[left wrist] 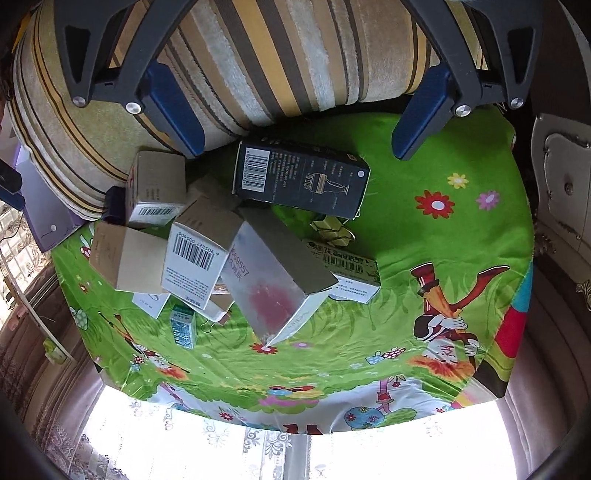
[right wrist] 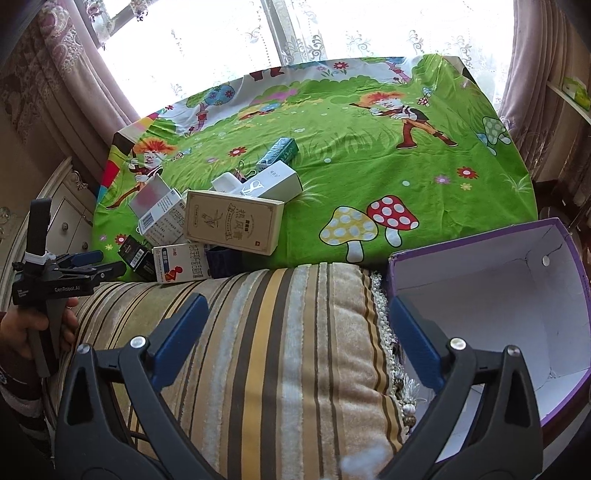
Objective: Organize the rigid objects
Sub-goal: 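Grasp the black box with the left tool while the right tool grasps the cream box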
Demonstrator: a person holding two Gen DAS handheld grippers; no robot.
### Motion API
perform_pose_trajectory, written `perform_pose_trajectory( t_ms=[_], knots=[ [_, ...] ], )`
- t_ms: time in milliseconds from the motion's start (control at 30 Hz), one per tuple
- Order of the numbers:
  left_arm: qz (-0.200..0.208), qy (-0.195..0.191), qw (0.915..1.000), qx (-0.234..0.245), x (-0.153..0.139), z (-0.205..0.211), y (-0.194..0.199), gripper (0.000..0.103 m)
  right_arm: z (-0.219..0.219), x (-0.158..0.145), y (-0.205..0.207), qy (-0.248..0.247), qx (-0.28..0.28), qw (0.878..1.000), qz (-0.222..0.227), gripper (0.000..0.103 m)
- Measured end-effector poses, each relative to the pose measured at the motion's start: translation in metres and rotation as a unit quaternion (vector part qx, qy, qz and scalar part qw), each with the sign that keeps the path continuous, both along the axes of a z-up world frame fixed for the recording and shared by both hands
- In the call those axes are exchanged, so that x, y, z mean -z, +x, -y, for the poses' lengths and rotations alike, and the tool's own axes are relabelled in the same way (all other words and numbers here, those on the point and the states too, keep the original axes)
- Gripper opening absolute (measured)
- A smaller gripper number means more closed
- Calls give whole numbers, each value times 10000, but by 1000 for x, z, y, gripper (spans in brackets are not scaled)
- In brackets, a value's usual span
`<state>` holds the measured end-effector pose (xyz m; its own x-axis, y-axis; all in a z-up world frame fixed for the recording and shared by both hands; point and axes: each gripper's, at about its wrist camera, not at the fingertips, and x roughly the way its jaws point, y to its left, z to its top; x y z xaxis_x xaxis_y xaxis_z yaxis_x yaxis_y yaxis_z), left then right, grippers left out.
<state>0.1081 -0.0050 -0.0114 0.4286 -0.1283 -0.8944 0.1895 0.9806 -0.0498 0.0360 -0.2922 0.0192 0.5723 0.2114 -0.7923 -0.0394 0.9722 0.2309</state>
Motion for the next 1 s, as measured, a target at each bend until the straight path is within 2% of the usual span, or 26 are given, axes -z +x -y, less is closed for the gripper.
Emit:
perform_pose_trajectory(
  t_ms=[400, 467, 533, 567, 800, 1000],
  knots=[
    [-583, 273, 9978, 142, 31, 4, 27, 103, -34, 4, 46, -90, -278, 9995, -151, 103],
    [-612, 289, 9976, 167, 34, 5, 29, 101, -40, 7, 56, 18, -333, 9991, -247, 103],
    [-642, 256, 9975, 176, 36, 5, 31, 89, -45, 10, 64, 106, -347, 9989, -311, 103],
    [-653, 252, 9974, 158, 38, 4, 31, 87, -47, 11, 67, 157, -336, 9988, -326, 103],
    [-566, 235, 9980, 155, 39, 4, 29, 87, -60, 20, 88, 418, -208, 9975, -527, 103],
    [-539, 198, 9982, 150, 39, 3, 27, 87, -68, 20, 96, 437, -186, 9978, -472, 103]
  ],
)
